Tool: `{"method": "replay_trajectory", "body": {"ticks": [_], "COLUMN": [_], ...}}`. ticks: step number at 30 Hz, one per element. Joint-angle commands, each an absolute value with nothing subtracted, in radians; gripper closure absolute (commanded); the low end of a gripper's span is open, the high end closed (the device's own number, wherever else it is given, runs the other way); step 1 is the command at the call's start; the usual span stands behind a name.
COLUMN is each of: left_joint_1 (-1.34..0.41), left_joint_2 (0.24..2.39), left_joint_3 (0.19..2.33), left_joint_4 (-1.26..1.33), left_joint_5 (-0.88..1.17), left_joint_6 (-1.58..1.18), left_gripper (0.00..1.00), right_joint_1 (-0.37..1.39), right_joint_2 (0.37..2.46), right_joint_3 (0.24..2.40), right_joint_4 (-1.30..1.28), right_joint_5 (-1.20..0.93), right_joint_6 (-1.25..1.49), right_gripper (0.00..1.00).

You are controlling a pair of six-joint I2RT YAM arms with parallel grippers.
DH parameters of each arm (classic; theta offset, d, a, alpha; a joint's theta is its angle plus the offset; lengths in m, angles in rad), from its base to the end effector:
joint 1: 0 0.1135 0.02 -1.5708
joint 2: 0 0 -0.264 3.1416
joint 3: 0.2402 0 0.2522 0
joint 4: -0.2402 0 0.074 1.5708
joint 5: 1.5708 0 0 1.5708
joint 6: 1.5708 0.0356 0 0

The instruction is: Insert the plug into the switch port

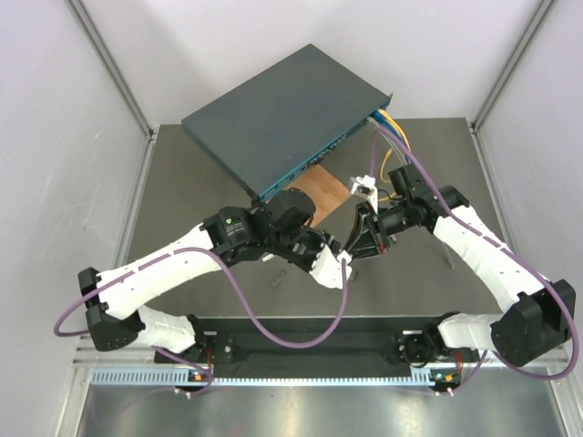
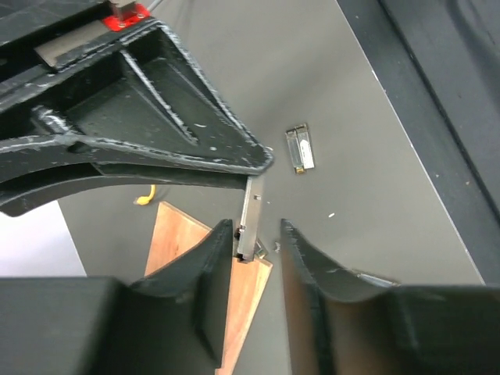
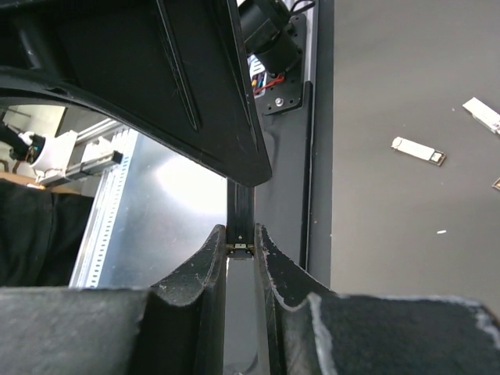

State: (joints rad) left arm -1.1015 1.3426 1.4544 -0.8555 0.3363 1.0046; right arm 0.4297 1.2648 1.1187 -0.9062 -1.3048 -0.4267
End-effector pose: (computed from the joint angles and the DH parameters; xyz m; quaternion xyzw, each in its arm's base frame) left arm 0.1144 -0.2517 0.3848 0.8178 0.3884 -0.1723 0.3883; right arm 0.1974 0.1282 0.3165 -0.4605 0.6341 0.5871 0.2028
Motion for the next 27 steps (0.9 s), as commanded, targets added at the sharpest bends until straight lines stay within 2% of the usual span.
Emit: {"method": "replay_trajectory", "body": {"ticks": [1, 3, 4, 7, 8, 9, 11, 12, 15, 17, 18, 19, 22, 27], "left_joint_1": [-1.111, -1.111, -1.111, -1.111, -1.111, -1.111, -1.108, -1.104, -1.060, -1.002, -0.982, -0.962, -0.893, -0.830], "left_joint_2": [1.350, 1.348, 1.350, 1.339, 1.336, 1.335, 1.331, 1.333, 1.335, 1.342, 1.356, 1.364, 1.394, 1.474], "left_joint_3": [1.448, 1.442, 1.439, 1.404, 1.398, 1.393, 1.397, 1.402, 1.414, 1.437, 1.453, 1.488, 1.535, 1.581], "left_joint_4": [-0.787, -0.772, -0.766, -0.736, -0.715, -0.704, -0.704, -0.715, -0.732, -0.732, -0.738, -0.736, -0.697, -0.683], "left_joint_5": [0.339, 0.342, 0.341, 0.316, 0.308, 0.298, 0.293, 0.298, 0.373, 0.455, 0.486, 0.514, 0.598, 0.724], "left_joint_6": [1.003, 0.982, 0.968, 0.957, 0.947, 0.902, 0.847, 0.772, 0.654, 0.522, 0.432, 0.381, 0.126, -0.188], "left_gripper": [0.70, 0.77, 0.86, 1.00, 1.00, 1.00, 1.00, 1.00, 1.00, 1.00, 1.00, 1.00, 1.00, 1.00], "right_joint_1": [0.448, 0.454, 0.456, 0.460, 0.459, 0.459, 0.457, 0.451, 0.411, 0.390, 0.388, 0.387, 0.387, 0.393], "right_joint_2": [1.261, 1.262, 1.264, 1.267, 1.267, 1.266, 1.258, 1.244, 1.183, 1.125, 1.103, 1.085, 1.033, 0.896], "right_joint_3": [1.147, 1.150, 1.154, 1.166, 1.167, 1.178, 1.192, 1.209, 1.236, 1.252, 1.256, 1.256, 1.247, 1.191], "right_joint_4": [-0.896, -0.897, -0.897, -0.903, -0.904, -0.904, -0.902, -0.899, -0.838, -0.790, -0.776, -0.756, -0.750, -0.697], "right_joint_5": [-1.342, -1.338, -1.341, -1.342, -1.335, -1.321, -1.231, -1.189, -1.042, -0.927, -0.886, -0.802, -0.698, -0.646], "right_joint_6": [-0.445, -0.442, -0.440, -0.439, -0.437, -0.436, -0.442, -0.445, -0.443, -0.471, -0.489, -0.512, -0.620, -0.797], "right_gripper": [1.00, 1.00, 1.00, 1.00, 1.00, 0.86, 0.68, 0.48, 0.27, 0.20, 0.04, 0.00, 0.00, 0.01]}}
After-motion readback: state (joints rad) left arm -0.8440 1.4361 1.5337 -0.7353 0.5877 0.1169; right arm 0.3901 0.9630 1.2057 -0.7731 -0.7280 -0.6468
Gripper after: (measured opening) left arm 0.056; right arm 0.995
